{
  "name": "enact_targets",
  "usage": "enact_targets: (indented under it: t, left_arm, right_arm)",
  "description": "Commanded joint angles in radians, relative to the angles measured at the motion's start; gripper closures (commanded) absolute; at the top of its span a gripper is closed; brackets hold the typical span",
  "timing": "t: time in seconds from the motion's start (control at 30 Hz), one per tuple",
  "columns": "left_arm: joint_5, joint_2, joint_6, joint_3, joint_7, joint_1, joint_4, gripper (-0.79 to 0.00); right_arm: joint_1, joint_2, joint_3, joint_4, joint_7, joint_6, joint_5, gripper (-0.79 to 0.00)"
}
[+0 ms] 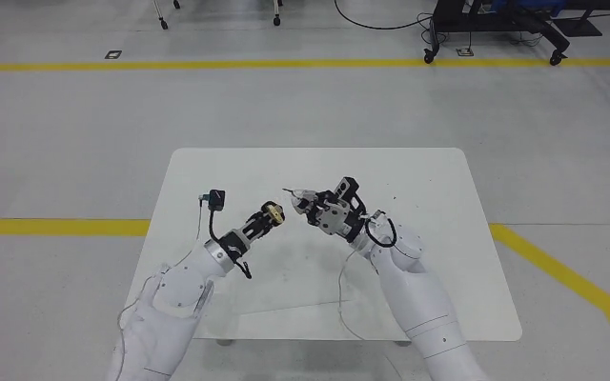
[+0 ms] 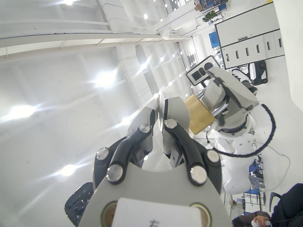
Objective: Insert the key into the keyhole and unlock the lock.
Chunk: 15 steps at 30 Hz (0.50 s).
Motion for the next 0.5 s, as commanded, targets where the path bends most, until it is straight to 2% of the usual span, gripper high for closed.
enact_targets:
  t: [0.0,0.2,0.3,0.47]
  left_arm:
    - [-0.062,0.005,-0.014,-0.027,-0.047,-0.004,0.029,0.0]
    - [-0.095,0.013,-0.056,-0.06,-0.083,-0.007,0.071,0.0]
    - [-0.101,0.015,-0.067,-0.065,-0.084,-0.012,0.076,0.0]
    - [-0.102,0.019,-0.094,-0.072,-0.1,-0.045,0.113,0.0]
  right_arm:
    - [-0.008,0.005,0.021,-0.004,0.024,-0.004,0.021,0.0]
    - [-0.025,0.016,0.042,-0.023,0.052,-0.006,0.021,0.0]
    - [-0.031,0.018,0.029,-0.037,0.034,-0.027,-0.009,0.0]
    - [-0.027,0.017,-0.009,-0.043,-0.014,-0.002,-0.042,0.0]
